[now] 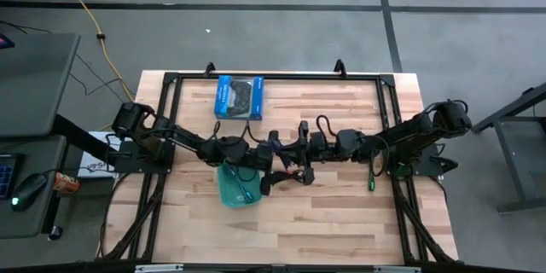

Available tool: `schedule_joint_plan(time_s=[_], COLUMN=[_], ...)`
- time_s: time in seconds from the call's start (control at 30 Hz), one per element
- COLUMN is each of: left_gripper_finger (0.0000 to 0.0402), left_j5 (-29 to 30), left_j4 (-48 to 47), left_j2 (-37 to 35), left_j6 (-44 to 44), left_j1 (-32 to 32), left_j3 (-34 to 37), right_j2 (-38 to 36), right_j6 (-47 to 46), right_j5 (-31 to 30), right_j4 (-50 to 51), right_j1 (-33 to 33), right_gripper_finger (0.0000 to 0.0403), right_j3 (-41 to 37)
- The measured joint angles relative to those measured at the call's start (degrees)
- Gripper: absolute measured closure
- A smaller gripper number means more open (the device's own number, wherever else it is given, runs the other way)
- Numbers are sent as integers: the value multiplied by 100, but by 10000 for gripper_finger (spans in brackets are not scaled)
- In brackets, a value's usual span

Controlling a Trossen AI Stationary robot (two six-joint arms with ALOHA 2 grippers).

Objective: Pick and place USB-C Cables
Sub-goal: Put the violet charger cable into the green bin

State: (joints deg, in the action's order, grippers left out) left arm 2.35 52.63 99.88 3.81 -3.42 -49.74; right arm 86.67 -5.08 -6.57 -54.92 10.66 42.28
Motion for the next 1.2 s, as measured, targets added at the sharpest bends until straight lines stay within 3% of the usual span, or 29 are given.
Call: schedule_joint_plan(time_s=[0.13,0.23,0.37,0.5,0.57,1.2], left_gripper_finger=[122,155,243,356,387,399], left_j5=[2,191,467,483,489,492], left_j4=[-38,-79,-99,-102,-98,-48], left_j2=[0,-2,-2,-2,-2,-2], left_j6=[4,30,65,155,201,309], left_j1=[-2,-6,-2,4,9,7], left_j3=[1,1,1,1,3,5], right_j2=[-1,-1,-2,-4,-4,-7], right_j6=[0,-2,-2,-2,-2,-152], right_j5=[1,-2,-29,15,20,17], right_j4=[35,47,82,88,94,266], right_j1=[0,0,-4,0,0,0], right_gripper_finger=[400,400,400,400,400,326], right_j3=[0,0,0,0,0,2])
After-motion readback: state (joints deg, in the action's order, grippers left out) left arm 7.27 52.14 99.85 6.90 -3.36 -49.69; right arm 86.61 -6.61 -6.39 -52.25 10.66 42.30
